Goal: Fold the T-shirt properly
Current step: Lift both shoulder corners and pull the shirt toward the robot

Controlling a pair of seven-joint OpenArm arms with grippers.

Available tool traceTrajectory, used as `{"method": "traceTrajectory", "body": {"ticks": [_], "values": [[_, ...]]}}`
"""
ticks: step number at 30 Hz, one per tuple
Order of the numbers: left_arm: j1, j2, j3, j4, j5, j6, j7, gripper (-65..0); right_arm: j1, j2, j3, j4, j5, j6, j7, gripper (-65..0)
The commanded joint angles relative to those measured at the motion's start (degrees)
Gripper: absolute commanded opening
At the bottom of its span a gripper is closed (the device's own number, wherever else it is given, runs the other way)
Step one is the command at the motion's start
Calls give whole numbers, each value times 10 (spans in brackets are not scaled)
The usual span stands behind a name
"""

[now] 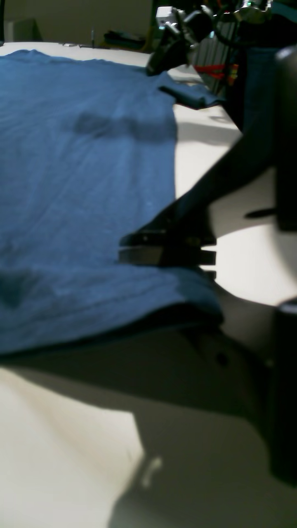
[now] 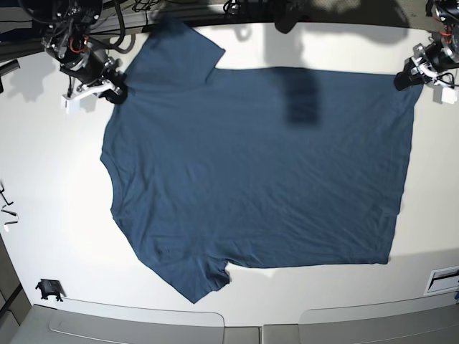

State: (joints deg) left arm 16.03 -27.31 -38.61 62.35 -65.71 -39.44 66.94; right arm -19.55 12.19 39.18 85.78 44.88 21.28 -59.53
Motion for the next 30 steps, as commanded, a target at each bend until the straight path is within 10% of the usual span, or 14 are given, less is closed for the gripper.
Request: {"method": "traceTrajectory", "body": {"ticks": [1, 30], "values": [[7, -12, -11, 4, 11, 4, 10, -650, -4, 9, 15, 14, -12, 0, -6, -650], [219, -13, -135, 152, -182, -6, 96, -650, -224, 7, 67, 234, 108, 22, -82, -650]]}}
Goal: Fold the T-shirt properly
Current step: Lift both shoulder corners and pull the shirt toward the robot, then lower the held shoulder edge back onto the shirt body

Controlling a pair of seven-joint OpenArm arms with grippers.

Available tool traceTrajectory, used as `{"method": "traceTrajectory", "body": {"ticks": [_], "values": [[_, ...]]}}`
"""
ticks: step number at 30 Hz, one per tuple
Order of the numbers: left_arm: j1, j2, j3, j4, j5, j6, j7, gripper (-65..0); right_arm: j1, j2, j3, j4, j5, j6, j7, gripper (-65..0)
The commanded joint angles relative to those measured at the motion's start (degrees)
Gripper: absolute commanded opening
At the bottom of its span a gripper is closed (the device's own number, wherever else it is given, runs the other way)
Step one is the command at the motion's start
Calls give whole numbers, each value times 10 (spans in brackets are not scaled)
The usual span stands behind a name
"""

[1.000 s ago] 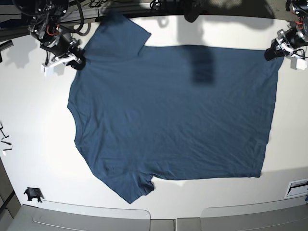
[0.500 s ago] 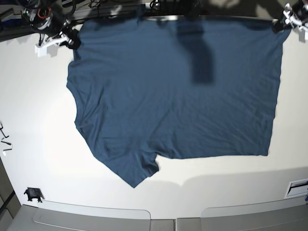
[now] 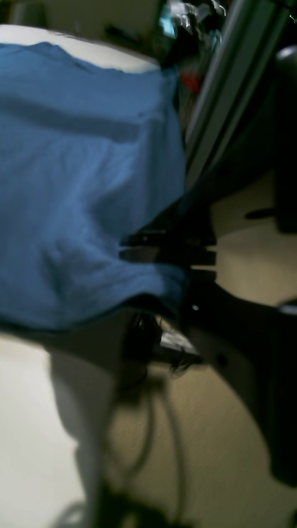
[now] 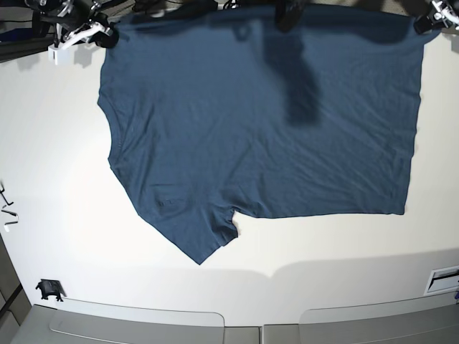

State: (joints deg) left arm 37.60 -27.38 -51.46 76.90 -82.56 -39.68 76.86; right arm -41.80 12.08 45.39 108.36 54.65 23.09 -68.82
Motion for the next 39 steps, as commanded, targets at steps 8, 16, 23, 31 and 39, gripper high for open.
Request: {"method": "traceTrajectory", "body": {"ticks": [8, 16, 23, 31, 39], "values": [[-64, -12, -6, 81, 147, -3, -133, -650, 61, 8, -4, 44, -44, 5, 95, -650], [-120, -12, -6, 70, 185, -3, -165, -650, 154, 8, -56, -10, -103, 5, 105, -650], [-121, -15, 26, 70, 275, -3, -221, -650, 205, 10, -126, -101, -218, -8, 174, -650], [-129, -20, 74, 70, 300, -3, -231, -650, 236, 9, -132, -126, -217, -15, 174, -650], [-140, -20, 74, 70, 422, 61, -328, -650, 237, 9, -132, -126, -217, -22, 175, -650]]}}
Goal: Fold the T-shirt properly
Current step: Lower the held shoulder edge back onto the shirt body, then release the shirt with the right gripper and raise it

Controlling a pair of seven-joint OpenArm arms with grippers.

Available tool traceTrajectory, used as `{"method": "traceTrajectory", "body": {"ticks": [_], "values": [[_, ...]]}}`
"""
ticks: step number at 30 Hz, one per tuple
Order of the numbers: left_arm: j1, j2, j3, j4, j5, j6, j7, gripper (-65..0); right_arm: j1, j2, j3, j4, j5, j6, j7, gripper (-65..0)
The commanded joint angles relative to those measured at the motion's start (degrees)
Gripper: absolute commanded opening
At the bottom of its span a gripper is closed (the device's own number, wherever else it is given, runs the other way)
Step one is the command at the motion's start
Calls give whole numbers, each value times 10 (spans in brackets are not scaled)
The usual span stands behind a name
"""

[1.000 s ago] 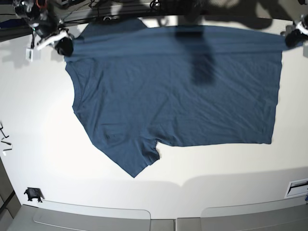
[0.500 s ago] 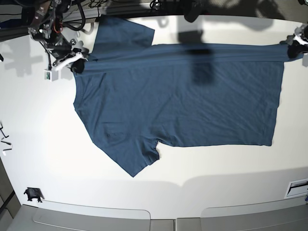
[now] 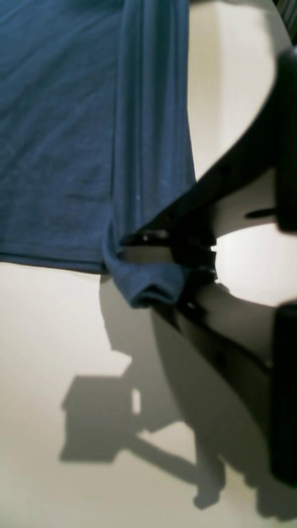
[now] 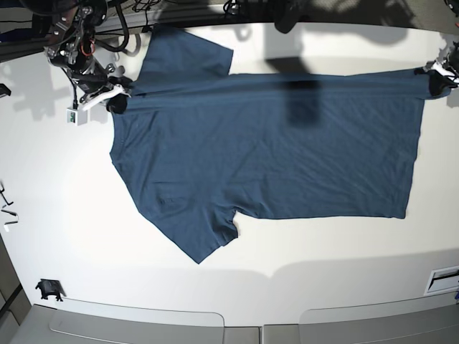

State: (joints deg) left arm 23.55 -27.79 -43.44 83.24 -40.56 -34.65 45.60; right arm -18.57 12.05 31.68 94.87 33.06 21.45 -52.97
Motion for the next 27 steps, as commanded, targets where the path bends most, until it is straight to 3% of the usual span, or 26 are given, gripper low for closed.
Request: {"method": "traceTrajectory", "body": {"ticks": [1, 12, 13, 15, 17, 27], "values": [[1, -16, -7, 6, 0, 10, -15, -650, 5, 10, 5, 9, -1, -5, 16, -650], [1, -16, -7, 6, 0, 10, -6, -650, 5, 10, 5, 9, 1, -5, 4, -650], [1, -16, -7, 6, 0, 10, -5, -595, 5, 10, 5, 9, 1, -5, 2, -650], [1, -16, -7, 6, 0, 8, -5, -465, 5, 10, 5, 9, 1, -4, 0, -529], [1, -16, -7, 6, 0, 8, -5, -428, 5, 10, 6, 10, 1, -5, -2, -423], [1, -33, -8, 17, 0, 9, 2, -428, 5, 10, 48, 98, 1, -5, -47, -414]]}}
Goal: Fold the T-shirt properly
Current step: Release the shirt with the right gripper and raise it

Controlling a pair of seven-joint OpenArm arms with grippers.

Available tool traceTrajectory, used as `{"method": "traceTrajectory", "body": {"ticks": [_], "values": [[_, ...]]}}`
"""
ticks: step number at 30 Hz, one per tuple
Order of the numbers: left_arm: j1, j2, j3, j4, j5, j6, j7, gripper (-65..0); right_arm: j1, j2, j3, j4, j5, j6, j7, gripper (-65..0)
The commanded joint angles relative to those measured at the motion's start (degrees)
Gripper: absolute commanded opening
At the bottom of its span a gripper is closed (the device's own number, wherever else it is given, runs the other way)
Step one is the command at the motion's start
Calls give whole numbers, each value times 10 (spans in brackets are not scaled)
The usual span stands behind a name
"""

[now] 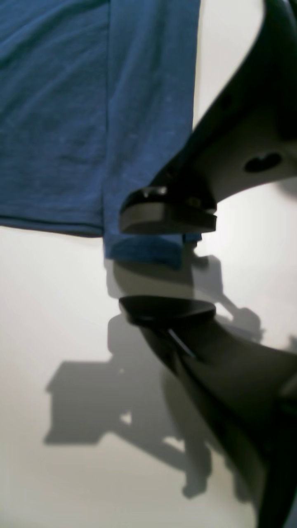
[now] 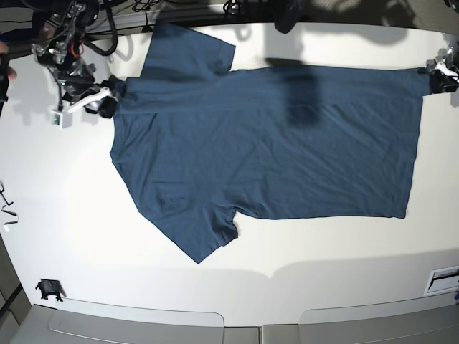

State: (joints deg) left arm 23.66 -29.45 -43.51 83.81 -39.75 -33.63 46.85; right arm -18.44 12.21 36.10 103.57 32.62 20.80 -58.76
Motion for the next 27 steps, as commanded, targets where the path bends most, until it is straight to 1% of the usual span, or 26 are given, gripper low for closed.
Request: {"method": "traceTrajectory", "body": {"ticks": [1, 4, 8, 10, 12, 14, 18, 22, 24, 27], "values": [[0, -21, -7, 18, -8, -2, -7, -428, 3, 8, 15, 26, 6, 2, 5, -414], [0, -39, -7, 47, -7, -2, 4, -428, 2, 8, 51, 63, 14, 2, -10, -415], [0, -67, -7, 89, -6, -2, 15, -428, -11, 8, 94, 76, 56, 2, -32, -421], [0, -81, -7, 103, 9, 0, 14, -428, -30, 7, 108, 76, 78, 2, -35, -430], [0, -95, -7, 115, 26, 18, 10, -428, -54, 6, 115, 75, 113, 3, -42, -430], [0, -108, -7, 118, 40, 28, 3, -428, -78, 0, 115, 75, 137, 22, -53, -430], [0, -122, -7, 118, 74, 50, -15, -428, -126, -32, 115, 75, 172, 42, -58, -430], [0, -125, -7, 118, 82, 52, -17, -428, -160, -78, 114, 73, 206, 58, -57, -430], [0, -124, -7, 118, 82, 52, -18, -428, -169, -99, 105, 68, 213, 63, -57, -430], [0, -125, -7, 117, 82, 52, -21, -428, -170, -116, 85, 40, 212, 64, -57, -430]]}}
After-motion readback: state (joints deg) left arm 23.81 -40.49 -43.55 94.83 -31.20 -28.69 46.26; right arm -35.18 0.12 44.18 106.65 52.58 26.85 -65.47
